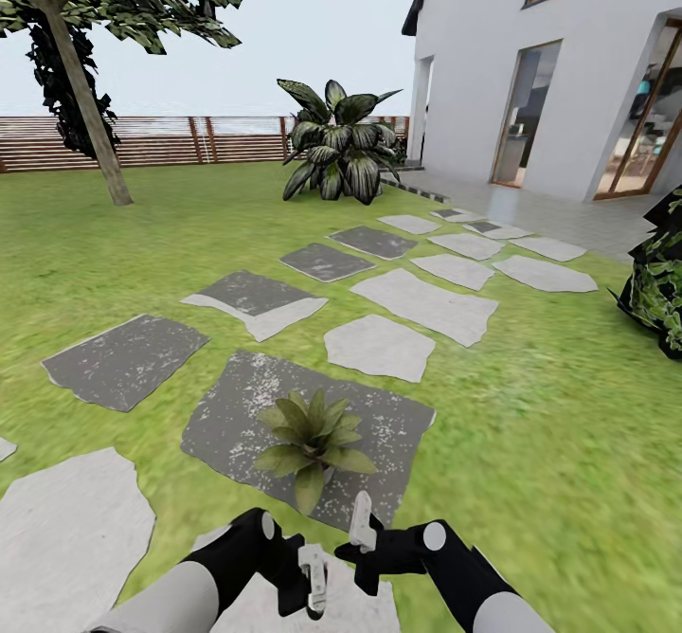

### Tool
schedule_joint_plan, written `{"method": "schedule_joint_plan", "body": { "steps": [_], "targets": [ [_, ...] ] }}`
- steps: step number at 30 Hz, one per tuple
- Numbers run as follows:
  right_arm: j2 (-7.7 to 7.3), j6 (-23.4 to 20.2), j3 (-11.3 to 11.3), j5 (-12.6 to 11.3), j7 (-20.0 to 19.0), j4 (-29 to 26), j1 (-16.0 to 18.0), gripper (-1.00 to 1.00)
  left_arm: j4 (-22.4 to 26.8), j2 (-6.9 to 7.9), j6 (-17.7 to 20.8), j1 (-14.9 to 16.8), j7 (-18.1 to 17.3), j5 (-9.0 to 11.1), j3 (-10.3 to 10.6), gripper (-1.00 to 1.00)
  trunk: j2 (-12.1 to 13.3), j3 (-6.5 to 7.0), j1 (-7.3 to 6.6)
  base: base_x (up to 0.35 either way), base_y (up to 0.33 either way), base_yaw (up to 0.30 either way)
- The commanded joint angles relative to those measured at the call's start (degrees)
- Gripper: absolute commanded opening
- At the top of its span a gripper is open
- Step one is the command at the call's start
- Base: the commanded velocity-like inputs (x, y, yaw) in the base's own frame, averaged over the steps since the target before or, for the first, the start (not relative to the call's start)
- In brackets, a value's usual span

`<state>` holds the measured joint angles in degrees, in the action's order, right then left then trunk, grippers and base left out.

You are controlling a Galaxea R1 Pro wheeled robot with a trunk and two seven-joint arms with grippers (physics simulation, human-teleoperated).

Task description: Pick up the pesticide atomizer in the garden and spray insectifuge to fully cover both potted plants in the garden.

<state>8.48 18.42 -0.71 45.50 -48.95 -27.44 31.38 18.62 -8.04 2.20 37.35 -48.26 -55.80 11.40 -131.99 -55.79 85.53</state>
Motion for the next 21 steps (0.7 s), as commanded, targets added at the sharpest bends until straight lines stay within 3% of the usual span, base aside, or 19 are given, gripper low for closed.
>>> {"method": "schedule_joint_plan", "body": {
  "steps": [1, 4, 5, 21],
  "targets": [
    [0.0, 0.2, -0.1, 0.4, -0.1, -0.1, 0.0, -1.0, 0.1, -0.09, 0.1, 0.0, -0.2, 0.3, 0.1, -1.0, 0.0, -0.05, -0.01, 0.0, 0.0, 0.0],
    [0.01, 0.2, -0.1, 0.4, -0.1, -0.1, 0.0, -1.0, 0.1, -0.13, -0.3, 0.0, -0.3, 3.6, 0.2, -1.0, 0.0, -0.05, -0.01, 0.0, 0.0, 0.0],
    [0.03, 0.2, -0.1, 0.4, -0.1, -0.1, 0.0, -1.0, 0.1, -0.13, -0.3, 0.0, -0.3, 3.8, 0.2, -1.0, 0.0, -0.05, -0.01, 0.0, 0.0, 0.0],
    [0.02, 0.2, -0.1, 0.4, -0.1, 0.0, 0.0, -1.0, 0.1, -0.52, -1.9, 0.0, -0.7, 4.5, 0.2, -1.0, 0.0, -0.05, -0.01, 0.0, 0.0, 0.0]
  ]
}}
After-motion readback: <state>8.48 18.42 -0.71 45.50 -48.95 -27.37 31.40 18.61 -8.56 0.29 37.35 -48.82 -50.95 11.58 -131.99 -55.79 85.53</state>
